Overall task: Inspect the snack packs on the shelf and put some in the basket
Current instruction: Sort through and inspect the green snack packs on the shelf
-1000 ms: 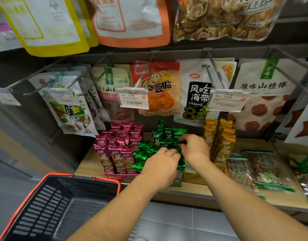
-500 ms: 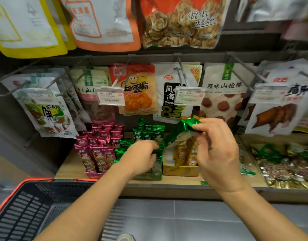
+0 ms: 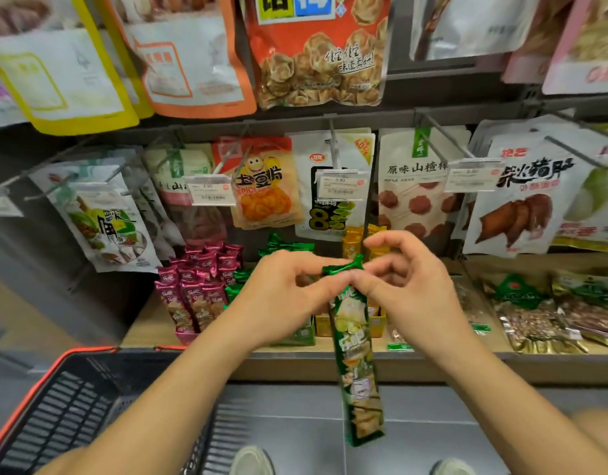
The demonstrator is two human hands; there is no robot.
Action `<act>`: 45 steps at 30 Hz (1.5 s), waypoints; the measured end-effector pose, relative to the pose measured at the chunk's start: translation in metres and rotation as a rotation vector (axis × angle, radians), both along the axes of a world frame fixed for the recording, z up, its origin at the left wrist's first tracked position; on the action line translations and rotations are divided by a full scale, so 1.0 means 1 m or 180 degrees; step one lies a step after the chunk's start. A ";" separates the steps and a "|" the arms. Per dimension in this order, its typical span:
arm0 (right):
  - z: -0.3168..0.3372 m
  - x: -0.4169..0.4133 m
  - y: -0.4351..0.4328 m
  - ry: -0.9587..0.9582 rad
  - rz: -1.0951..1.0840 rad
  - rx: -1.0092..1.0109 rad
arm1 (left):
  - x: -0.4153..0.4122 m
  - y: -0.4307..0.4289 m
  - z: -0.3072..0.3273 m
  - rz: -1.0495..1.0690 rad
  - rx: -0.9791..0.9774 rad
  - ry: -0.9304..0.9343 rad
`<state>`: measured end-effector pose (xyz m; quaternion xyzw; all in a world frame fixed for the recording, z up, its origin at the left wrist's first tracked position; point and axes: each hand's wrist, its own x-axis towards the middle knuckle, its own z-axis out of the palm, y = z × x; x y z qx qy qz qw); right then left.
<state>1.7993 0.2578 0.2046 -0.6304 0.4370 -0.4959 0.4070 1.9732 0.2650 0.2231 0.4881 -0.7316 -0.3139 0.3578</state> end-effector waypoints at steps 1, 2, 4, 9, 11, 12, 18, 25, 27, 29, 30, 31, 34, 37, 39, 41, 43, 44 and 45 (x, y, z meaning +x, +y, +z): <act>-0.001 0.000 -0.002 -0.0178 0.0180 0.0215 | 0.001 0.005 -0.003 0.0101 0.0080 0.0247; -0.003 0.000 -0.003 -0.0215 0.0440 0.0414 | 0.001 0.009 -0.006 0.0150 0.0213 0.0562; -0.009 0.004 -0.002 -0.0017 0.1022 0.0655 | 0.002 0.014 -0.011 0.0183 0.0524 0.1239; -0.019 0.010 0.003 0.0248 0.1124 0.0375 | -0.001 0.011 -0.019 0.0590 0.0685 0.1816; -0.020 0.009 0.003 0.0593 0.0922 0.0073 | 0.005 0.009 -0.017 0.0548 0.0877 0.1869; -0.020 0.009 0.004 0.0643 0.0898 0.0030 | 0.009 0.009 -0.015 0.0432 0.1012 0.1892; -0.022 0.009 0.007 0.0774 0.1135 0.0069 | 0.030 0.009 -0.009 -0.0089 0.1511 0.1980; -0.023 0.015 0.010 0.0693 0.0907 -0.0037 | 0.017 0.007 -0.018 0.0768 0.0983 0.2085; -0.024 0.016 0.010 0.0737 0.0810 0.0003 | 0.012 0.005 -0.019 0.0878 0.0813 0.2213; -0.023 0.017 0.011 0.0717 0.0786 0.0005 | 0.011 0.003 -0.019 0.0962 0.0683 0.2338; -0.022 0.018 0.012 0.0701 0.0785 0.0004 | 0.011 0.003 -0.019 0.1000 0.0633 0.2362; -0.021 0.018 0.013 0.0678 0.0788 0.0018 | 0.012 0.002 -0.020 0.1024 0.0600 0.2361; -0.022 0.017 0.012 0.0697 0.0795 0.0180 | 0.014 0.001 -0.022 0.1067 0.0592 0.2350; -0.023 0.017 0.012 0.0778 0.0810 0.0395 | 0.016 0.000 -0.024 0.1008 0.0710 0.2360; -0.025 0.016 0.011 0.0803 0.0751 0.0501 | 0.019 0.000 -0.022 0.0748 0.0908 0.2433; -0.028 0.014 0.011 0.0883 0.0532 0.0455 | 0.021 0.002 -0.019 0.0404 0.1188 0.2453; -0.029 0.011 0.010 0.1142 0.0262 0.0274 | 0.021 0.004 -0.018 0.0268 0.1294 0.2162; -0.030 0.011 0.011 0.1300 0.0169 0.0162 | 0.019 0.005 -0.019 0.0329 0.1184 0.1846; -0.030 0.012 0.012 0.1438 0.0114 0.0049 | 0.017 0.005 -0.019 0.0435 0.1014 0.1533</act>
